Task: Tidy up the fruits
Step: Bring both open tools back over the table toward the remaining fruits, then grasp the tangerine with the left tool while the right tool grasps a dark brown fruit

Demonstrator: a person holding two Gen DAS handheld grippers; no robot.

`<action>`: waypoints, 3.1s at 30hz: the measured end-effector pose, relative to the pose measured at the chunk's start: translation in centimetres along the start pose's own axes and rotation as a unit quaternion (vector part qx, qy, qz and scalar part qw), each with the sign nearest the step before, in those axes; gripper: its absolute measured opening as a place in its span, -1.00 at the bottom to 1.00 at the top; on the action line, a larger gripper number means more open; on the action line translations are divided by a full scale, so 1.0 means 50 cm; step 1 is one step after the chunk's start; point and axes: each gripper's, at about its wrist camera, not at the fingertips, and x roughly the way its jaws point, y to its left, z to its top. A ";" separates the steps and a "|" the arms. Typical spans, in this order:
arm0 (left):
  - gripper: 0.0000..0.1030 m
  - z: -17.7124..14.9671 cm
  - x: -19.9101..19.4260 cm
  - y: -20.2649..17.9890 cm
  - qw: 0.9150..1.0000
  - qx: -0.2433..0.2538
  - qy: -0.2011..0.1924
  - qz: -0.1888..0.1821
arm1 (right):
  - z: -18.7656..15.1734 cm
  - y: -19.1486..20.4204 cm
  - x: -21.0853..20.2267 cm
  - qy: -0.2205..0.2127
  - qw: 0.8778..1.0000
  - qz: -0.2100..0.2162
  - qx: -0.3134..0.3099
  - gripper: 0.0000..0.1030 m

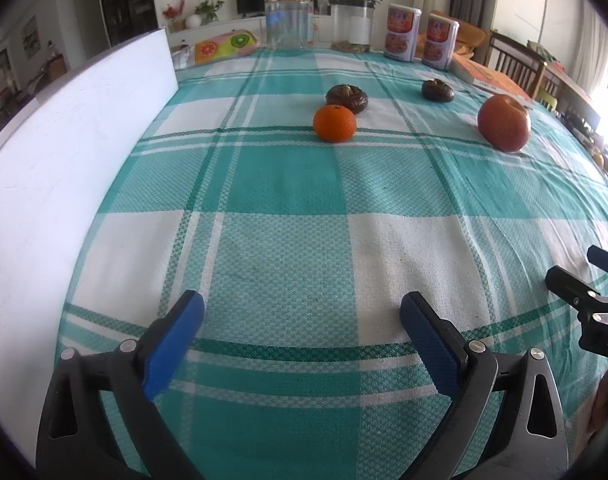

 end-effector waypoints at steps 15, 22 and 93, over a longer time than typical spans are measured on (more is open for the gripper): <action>0.94 0.000 0.000 -0.001 1.000 0.000 0.000 0.000 | 0.000 -0.006 0.001 0.000 1.000 0.016 0.010 1.00; 0.95 0.000 -0.002 -0.001 1.000 0.000 0.000 -0.001 | 0.000 -0.012 0.000 -0.001 0.999 0.026 0.019 1.00; 0.84 0.024 0.018 0.078 1.000 0.002 -0.004 0.004 | 0.003 0.002 0.008 0.012 1.000 0.010 0.001 1.00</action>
